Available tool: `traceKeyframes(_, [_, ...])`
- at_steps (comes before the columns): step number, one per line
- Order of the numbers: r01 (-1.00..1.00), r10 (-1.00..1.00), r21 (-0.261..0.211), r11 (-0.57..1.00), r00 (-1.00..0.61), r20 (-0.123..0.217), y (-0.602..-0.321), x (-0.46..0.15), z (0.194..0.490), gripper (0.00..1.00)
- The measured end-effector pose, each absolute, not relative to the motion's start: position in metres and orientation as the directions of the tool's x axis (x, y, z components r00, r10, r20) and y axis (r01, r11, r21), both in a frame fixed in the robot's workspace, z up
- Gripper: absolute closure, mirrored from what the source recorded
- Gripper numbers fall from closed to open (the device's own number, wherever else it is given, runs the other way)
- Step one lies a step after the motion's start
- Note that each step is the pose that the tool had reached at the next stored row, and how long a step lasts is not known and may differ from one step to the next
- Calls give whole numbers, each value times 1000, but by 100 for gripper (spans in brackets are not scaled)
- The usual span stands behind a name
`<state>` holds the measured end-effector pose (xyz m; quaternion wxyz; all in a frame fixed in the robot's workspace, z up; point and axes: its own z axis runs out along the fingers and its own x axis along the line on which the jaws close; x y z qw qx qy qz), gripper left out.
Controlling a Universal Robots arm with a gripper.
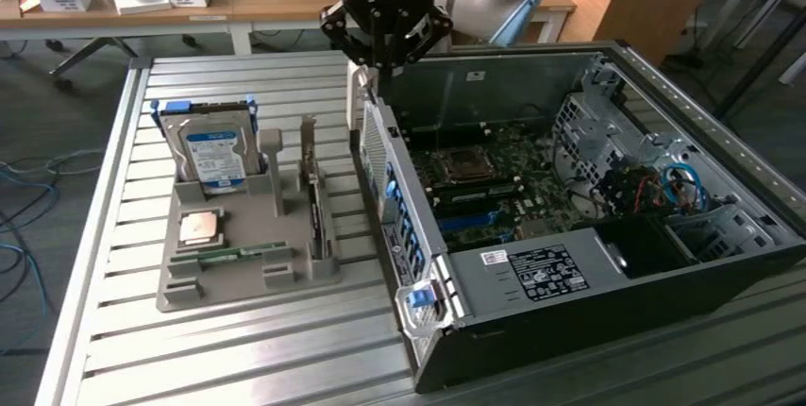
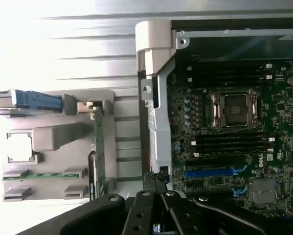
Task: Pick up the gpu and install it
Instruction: 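Reach for the gpu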
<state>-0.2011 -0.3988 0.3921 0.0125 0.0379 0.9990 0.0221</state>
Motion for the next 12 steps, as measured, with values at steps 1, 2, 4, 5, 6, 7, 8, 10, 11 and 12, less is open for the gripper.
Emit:
traceKeyframes(1, [75,76,45,996,-997,-23,-399,-204,392,89])
traceKeyframes(2, [75,76,45,996,-997,-23,-399,-207,392,89])
traceKeyframes(4, [75,77,45,996,-997,-23,-399,-212,392,89])
traceKeyframes(5, [76,77,45,996,-997,-23,-399,-215,392,89])
traceKeyframes(6, [76,77,45,996,-997,-23,-399,-217,392,89])
traceKeyframes(7, [76,77,45,996,-997,-23,-399,-220,392,89])
traceKeyframes(8, [76,77,45,996,-997,-23,-399,-223,391,89])
traceKeyframes(10, [77,78,45,996,-997,-23,-399,-228,391,89])
traceKeyframes(11, [77,78,45,996,-997,-23,-399,-231,391,89])
traceKeyframes(12, [77,78,45,996,-997,-23,-399,-234,391,89])
